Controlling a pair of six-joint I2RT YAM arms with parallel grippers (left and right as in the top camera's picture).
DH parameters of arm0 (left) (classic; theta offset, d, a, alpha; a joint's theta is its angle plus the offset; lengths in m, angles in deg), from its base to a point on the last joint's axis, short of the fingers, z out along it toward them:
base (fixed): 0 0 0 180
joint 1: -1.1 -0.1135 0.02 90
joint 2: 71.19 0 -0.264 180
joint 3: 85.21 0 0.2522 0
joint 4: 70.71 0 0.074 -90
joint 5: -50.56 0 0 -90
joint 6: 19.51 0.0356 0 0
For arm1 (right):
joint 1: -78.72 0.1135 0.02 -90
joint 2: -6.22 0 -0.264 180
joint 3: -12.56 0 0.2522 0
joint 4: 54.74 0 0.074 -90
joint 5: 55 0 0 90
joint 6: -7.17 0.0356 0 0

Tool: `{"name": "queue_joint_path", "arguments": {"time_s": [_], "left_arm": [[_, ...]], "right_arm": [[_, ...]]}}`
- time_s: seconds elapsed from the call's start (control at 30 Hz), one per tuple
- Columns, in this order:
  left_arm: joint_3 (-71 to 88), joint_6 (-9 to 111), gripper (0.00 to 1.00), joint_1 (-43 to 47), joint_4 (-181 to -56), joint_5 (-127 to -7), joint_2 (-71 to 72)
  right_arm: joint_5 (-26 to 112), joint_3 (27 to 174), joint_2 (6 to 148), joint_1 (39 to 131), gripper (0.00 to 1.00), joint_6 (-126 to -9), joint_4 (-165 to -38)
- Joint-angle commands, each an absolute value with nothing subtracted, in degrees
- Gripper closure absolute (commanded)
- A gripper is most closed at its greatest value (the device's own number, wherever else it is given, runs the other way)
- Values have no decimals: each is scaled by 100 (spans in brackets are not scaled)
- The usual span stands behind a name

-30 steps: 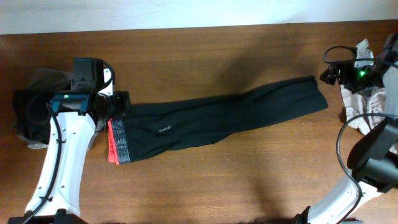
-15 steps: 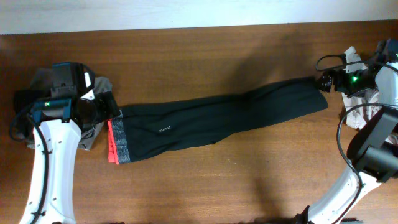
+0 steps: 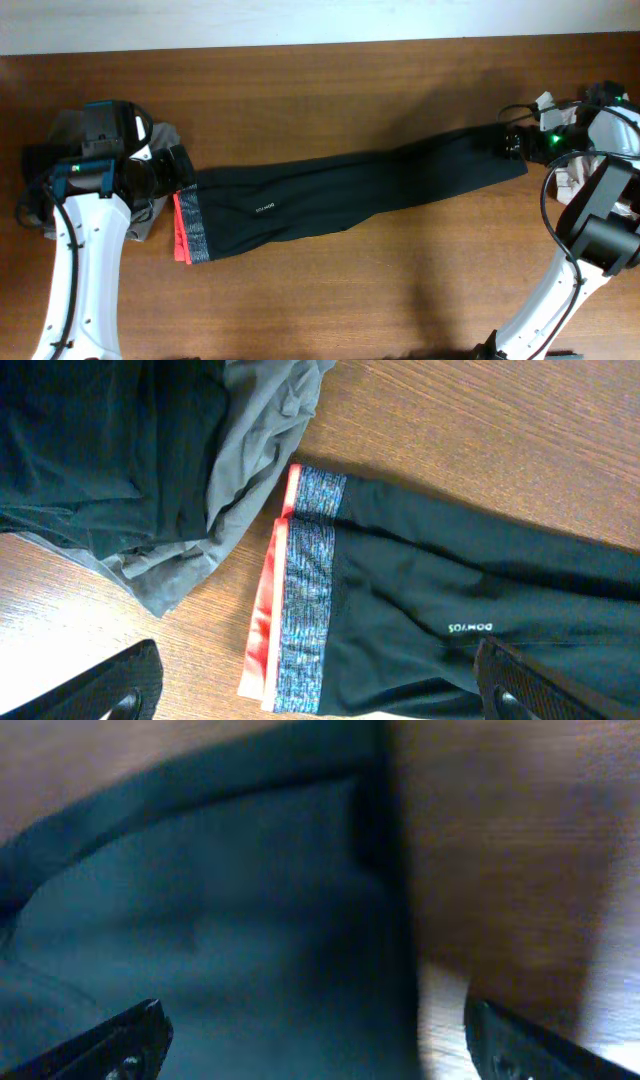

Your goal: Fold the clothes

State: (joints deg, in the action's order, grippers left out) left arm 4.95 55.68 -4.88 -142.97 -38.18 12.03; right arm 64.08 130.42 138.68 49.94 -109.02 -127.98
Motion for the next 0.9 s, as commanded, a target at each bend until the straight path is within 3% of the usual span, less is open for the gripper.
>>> {"name": "queue_joint_path", "arguments": {"time_s": [0.0, 0.23, 0.37, 0.4, 0.43, 0.6, 0.67, 0.87], "left_arm": [[574, 5531, 1, -497, -14284, -3862, 1096], [574, 5531, 1, -497, -14286, -3862, 1096], [574, 5531, 1, -497, -14286, -3862, 1096], [574, 5531, 1, -497, -14286, -3862, 1096], [574, 5531, 0, -497, -14284, -3862, 1096], [574, 5531, 1, -497, -14284, -3862, 1096], [574, 5531, 1, -497, -14284, -3862, 1096], [574, 5531, 1, -497, -14286, -3862, 1096]], "right_arm": [[6803, 13068, 14122, 5093, 1, -11200, -13041], [6845, 12972, 14172, 5392, 3, -11523, -13478], [6845, 12972, 14170, 5512, 24, -11519, -13456], [6849, 12972, 14172, 5519, 38, -11460, -13454], [6851, 12974, 14170, 5519, 42, -11366, -13441], [6891, 13236, 14152, 5471, 85, -10752, -13469], [6891, 13476, 14111, 5421, 96, -10511, -13631], [6270, 14523, 13849, 5108, 96, -9663, -14344]]}}
